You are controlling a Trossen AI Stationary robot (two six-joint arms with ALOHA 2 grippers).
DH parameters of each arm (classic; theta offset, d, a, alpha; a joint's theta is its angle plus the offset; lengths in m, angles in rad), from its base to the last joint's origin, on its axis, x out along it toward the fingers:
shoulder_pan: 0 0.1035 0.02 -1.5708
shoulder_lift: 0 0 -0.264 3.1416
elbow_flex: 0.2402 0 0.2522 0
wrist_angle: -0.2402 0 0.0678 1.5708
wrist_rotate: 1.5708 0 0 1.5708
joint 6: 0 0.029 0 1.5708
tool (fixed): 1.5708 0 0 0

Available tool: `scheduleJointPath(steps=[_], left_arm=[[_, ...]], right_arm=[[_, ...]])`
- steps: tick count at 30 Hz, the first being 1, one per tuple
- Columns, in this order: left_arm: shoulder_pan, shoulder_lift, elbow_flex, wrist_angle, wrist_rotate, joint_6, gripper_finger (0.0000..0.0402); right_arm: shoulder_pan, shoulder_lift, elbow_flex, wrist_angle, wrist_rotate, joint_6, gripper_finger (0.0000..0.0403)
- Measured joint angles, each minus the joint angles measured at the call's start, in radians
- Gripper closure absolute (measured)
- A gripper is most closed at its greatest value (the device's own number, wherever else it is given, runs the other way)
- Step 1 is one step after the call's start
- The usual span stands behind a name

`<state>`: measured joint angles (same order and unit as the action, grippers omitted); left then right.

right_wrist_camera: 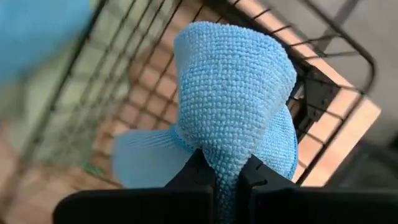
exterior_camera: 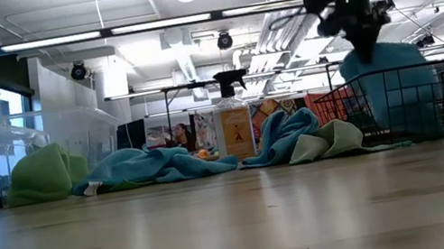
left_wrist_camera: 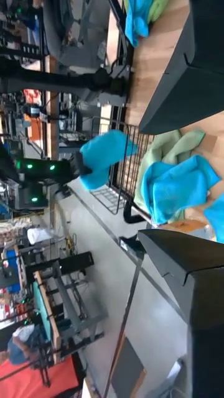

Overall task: Sort microfiber towel by color & place in baskets
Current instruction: Put the blue microfiber cloth into the basket

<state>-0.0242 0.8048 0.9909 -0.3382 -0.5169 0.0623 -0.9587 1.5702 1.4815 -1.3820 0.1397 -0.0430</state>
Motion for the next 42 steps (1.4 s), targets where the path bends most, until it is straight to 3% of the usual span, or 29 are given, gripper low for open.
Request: scheduleJointPath(steps=[6, 11, 15, 27, 42], left_arm=[[0.0, -0.001, 0.0, 0.0, -0.003, -0.005, 0.0152], [0.0, -0.001, 0.0, 0.0, -0.004, -0.007, 0.0152], [0.0, -0.001, 0.0, 0.0, -0.026, -0.009, 0.0152], [0.0, -0.001, 0.0, 0.0, -0.075, -0.007, 0.0152], [0.0, -0.001, 0.0, 0.001, -0.107, -0.008, 0.0152]], right_arm=[[-0.007, 0.089, 0.0, -0.021, -0.006, -0.328, 0.0403], [-0.025, 0.141, -0.006, 0.004, -0.079, -0.478, 0.0403], [-0.03, 0.135, -0.086, 0.071, -0.118, -0.587, 0.0403], [-0.043, 0.012, -0.412, 0.307, -0.086, -0.791, 0.0403], [-0.039, 0.027, -0.503, 0.486, -0.133, -0.796, 0.0398]])
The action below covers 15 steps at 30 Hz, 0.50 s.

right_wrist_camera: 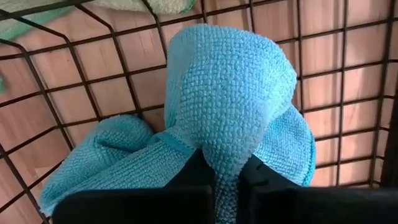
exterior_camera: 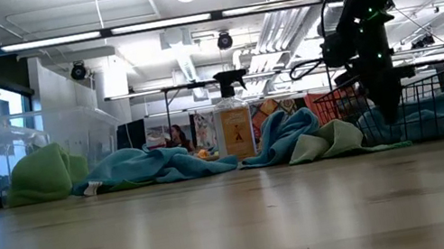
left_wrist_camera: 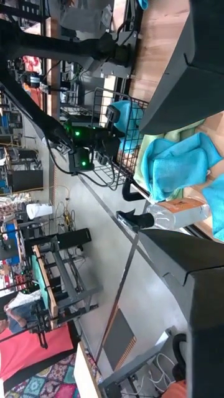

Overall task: Sort microfiber towel by color & place in baskets
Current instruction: Put the blue microfiber cloth into the basket

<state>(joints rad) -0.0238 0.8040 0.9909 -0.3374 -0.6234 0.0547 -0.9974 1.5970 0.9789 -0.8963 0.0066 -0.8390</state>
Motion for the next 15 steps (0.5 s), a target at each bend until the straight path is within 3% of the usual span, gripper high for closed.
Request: scheduleJointPath(steps=[7, 15], left_arm=[[0.0, 0.0, 0.0, 0.0, -0.003, 0.001, 0.0152], [0.0, 0.0, 0.0, 0.0, -0.004, 0.001, 0.0152]], right_arm=[[0.001, 0.0, -0.001, 0.002, 0.0, 0.0, 0.0346], [0.013, 0.0, 0.009, -0.025, 0.055, 0.053, 0.0218]])
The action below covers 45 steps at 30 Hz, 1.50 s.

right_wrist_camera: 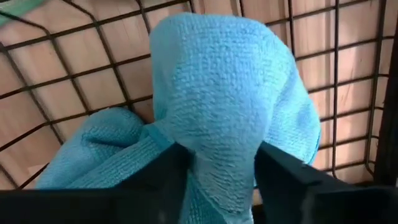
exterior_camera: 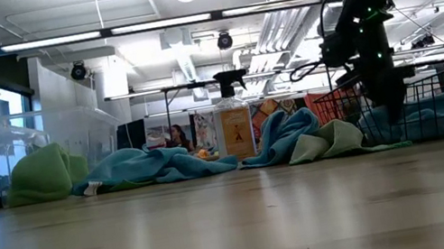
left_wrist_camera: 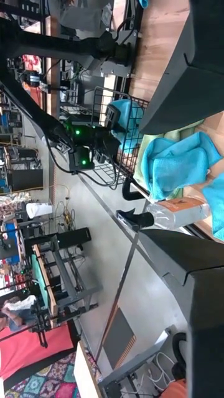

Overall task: Sort microfiber towel by color & place in baskets
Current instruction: Put the blue microfiber cloth into the basket

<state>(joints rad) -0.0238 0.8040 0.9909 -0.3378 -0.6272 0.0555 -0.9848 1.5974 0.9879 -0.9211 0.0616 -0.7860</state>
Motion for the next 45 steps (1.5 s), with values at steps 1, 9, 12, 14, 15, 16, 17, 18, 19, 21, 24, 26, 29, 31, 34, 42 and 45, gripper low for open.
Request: scheduleJointPath(steps=[1, 9, 12, 14, 15, 16, 17, 18, 19, 21, 24, 26, 29, 31, 34, 42, 45], left_arm=[[0.0, 0.0, 0.0, 0.0, -0.006, -0.001, 0.0152], [0.0, 0.0, 0.0, 0.0, -0.014, -0.001, 0.0152], [0.0, 0.0, 0.0, 0.0, -0.014, -0.001, 0.0152], [0.0, 0.0, 0.0, 0.0, -0.013, 0.0, 0.0152], [0.0, 0.0, 0.0, 0.0, -0.013, 0.001, 0.0152], [0.0, 0.0, 0.0, 0.0, -0.013, 0.001, 0.0152], [0.0, 0.0, 0.0, 0.0, -0.014, 0.001, 0.0152], [0.0, 0.0, 0.0, 0.0, -0.013, 0.001, 0.0152], [0.0, 0.0, 0.0, 0.0, -0.013, 0.001, 0.0152], [0.0, 0.0, 0.0, 0.0, -0.013, 0.001, 0.0152], [0.0, 0.0, 0.0, 0.0, -0.013, 0.002, 0.0152], [0.0, 0.0, 0.0, 0.0, -0.013, 0.002, 0.0152], [0.0, 0.0, 0.0, 0.0, -0.013, 0.0, 0.0152], [0.0, 0.0, 0.0, 0.0, -0.013, -0.002, 0.0152], [0.0, 0.0, 0.0, 0.0, -0.008, -0.012, 0.0152], [0.0, 0.0, 0.0, 0.03, 0.077, -0.161, 0.0152], [0.0, 0.0, 0.0, 0.043, 0.127, -0.211, 0.0152]], right_arm=[[0.004, 0.0, 0.008, -0.016, -0.002, -0.001, 0.0202], [0.012, 0.0, 0.118, -0.101, -0.008, 0.039, 0.0119], [0.012, 0.0, 0.183, -0.152, -0.022, 0.079, 0.0112], [0.012, 0.0, 0.229, -0.191, -0.052, 0.113, 0.0112], [0.012, 0.0, 0.254, -0.209, -0.072, 0.133, 0.0112], [0.012, 0.0, 0.281, -0.229, -0.092, 0.151, 0.0112], [0.014, 0.0, 0.309, -0.254, -0.111, 0.168, 0.0112], [0.016, 0.0, 0.335, -0.277, -0.124, 0.186, 0.0111], [0.017, 0.0, 0.363, -0.297, -0.13, 0.198, 0.0111], [0.024, -0.005, 0.413, -0.32, -0.137, 0.224, 0.0111], [0.037, -0.027, 0.481, -0.317, -0.169, 0.246, 0.0111], [0.05, -0.05, 0.514, -0.288, -0.219, 0.274, 0.0111], [0.072, -0.094, 0.532, -0.204, -0.333, 0.326, 0.0111], [0.088, -0.129, 0.526, -0.119, -0.413, 0.375, 0.0111], [0.127, -0.171, 0.504, -0.006, -0.52, 0.46, 0.0111], [0.375, -0.198, 0.503, 0.231, -0.612, 0.608, 0.0111], [0.501, -0.198, 0.503, 0.305, -0.564, 0.651, 0.0111]])
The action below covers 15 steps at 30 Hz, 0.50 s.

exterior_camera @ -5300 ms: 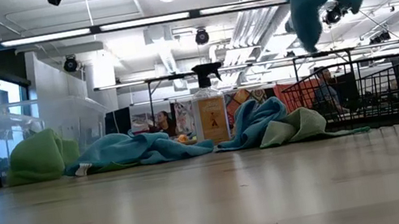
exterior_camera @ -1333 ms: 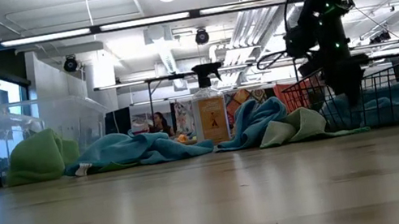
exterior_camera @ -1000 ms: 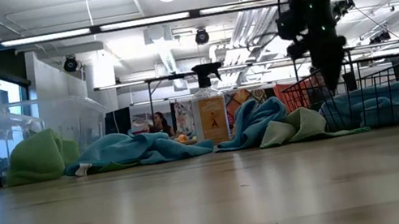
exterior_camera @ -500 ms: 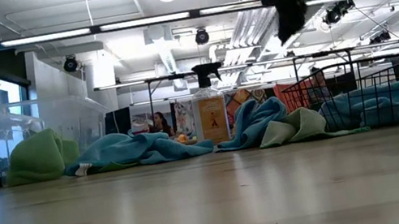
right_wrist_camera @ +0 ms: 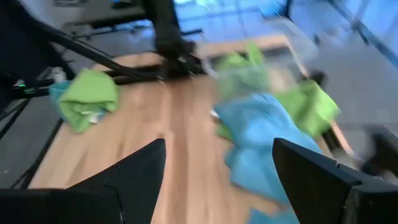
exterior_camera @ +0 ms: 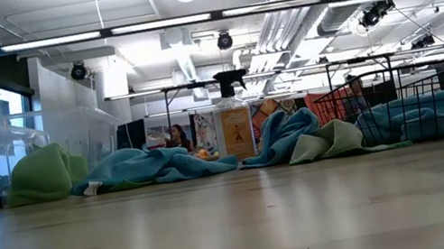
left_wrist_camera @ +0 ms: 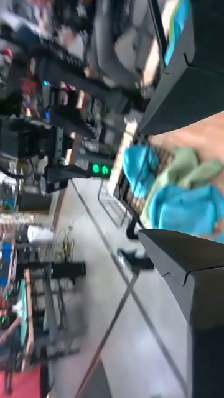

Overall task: Sort microfiber towel by color & place in baskets
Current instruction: Put the blue microfiber cloth into the basket

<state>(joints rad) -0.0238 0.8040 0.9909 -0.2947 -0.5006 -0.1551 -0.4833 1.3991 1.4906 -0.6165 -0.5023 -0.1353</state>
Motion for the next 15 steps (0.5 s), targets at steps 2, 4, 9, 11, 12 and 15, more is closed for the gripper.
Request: scheduleJointPath(steps=[2, 4, 9, 11, 12, 15], left_arm=[[0.0, -0.001, 0.0, 0.009, 0.046, -0.009, 0.0152], [0.0, -0.005, 0.0, 0.007, 0.102, -0.009, 0.0152], [0.0, -0.008, 0.0, 0.007, 0.248, -0.009, 0.0152], [0.0, -0.013, 0.0, 0.009, 0.296, -0.008, 0.0152], [0.0, -0.014, 0.0, 0.011, 0.312, -0.009, 0.0152], [-0.001, -0.012, 0.0, 0.007, 0.326, -0.025, 0.0152]], right_arm=[[0.084, 0.0, 0.0, 0.04, 0.074, 0.026, 0.0111], [0.158, 0.0, 0.0, 0.091, 0.161, 0.061, 0.0111], [0.327, 0.0, 0.0, 0.242, 0.354, 0.173, 0.0111], [0.385, 0.0, 0.0, 0.286, 0.434, 0.195, 0.0111], [0.41, 0.0, 0.0, 0.299, 0.47, 0.198, 0.0111], [0.464, 0.0, 0.0, 0.301, 0.525, 0.181, 0.0111]])
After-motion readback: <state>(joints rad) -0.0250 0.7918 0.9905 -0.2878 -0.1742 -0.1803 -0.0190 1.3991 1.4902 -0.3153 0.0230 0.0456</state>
